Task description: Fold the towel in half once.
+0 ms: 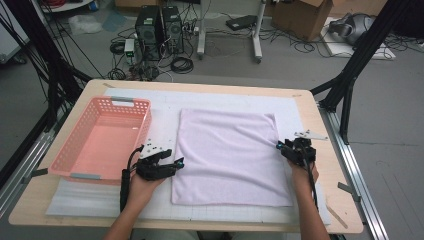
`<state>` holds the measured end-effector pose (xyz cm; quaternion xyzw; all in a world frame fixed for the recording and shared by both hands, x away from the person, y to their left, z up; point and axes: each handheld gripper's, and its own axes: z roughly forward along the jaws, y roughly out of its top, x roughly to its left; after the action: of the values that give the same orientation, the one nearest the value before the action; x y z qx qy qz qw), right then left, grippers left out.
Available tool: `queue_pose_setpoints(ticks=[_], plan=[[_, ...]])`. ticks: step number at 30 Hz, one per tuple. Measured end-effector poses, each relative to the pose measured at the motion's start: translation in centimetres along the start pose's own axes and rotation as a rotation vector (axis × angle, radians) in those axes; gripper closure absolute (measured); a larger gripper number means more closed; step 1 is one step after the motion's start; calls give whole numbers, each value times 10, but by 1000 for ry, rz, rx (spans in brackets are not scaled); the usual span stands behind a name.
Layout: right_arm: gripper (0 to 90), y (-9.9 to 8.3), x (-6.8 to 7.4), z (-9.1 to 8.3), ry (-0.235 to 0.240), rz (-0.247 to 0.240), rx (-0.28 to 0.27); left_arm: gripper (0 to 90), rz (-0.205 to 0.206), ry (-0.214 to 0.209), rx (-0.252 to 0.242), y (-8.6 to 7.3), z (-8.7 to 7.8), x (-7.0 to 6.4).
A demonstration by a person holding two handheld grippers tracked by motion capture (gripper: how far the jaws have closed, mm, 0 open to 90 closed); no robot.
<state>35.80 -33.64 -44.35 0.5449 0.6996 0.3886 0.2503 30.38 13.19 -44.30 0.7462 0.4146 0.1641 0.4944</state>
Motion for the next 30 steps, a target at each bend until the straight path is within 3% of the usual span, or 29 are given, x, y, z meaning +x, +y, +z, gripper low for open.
queue_pose_setpoints(ticks=[3, 7, 10, 13, 14, 16, 18, 19, 21, 23, 26, 28, 30], plan=[[661, 8, -12, 6, 17, 50, 8, 406, -1, -6, -8, 0, 0, 0], [666, 21, -14, 21, 29, 48, 24, 405, -5, -12, -15, 0, 1, 0], [668, 28, -12, 36, 77, 51, 47, 404, -2, -19, -9, 0, 2, 0], [778, 30, -9, 51, 71, 36, 102, 403, -3, -22, -8, 0, 2, 1], [869, 31, -8, 52, 44, 17, 103, 403, -4, -22, -7, 0, 2, 1], [884, 34, -11, 54, 24, 3, 115, 402, -9, -22, -6, 0, 2, 1], [900, 37, -10, 52, -65, -56, 120, 402, -9, -21, -4, -1, 2, 2], [900, 37, -9, 51, -144, -76, 112, 402, -11, -21, -3, -1, 3, 2], [898, 36, -19, 47, -181, -11, 91, 401, -10, -23, 2, -1, 3, 2], [838, 34, -30, 42, -104, 105, 52, 402, -9, -24, 4, -1, 3, 2], [738, 36, -29, 35, -29, 79, 11, 402, -9, -23, 4, -1, 4, 2], [684, 38, -26, 35, 29, 88, -19, 402, -9, -22, 3, -1, 3, 2], [642, 39, -21, 42, 48, 68, -4, 402, -11, -24, -3, -1, 3, 2]])
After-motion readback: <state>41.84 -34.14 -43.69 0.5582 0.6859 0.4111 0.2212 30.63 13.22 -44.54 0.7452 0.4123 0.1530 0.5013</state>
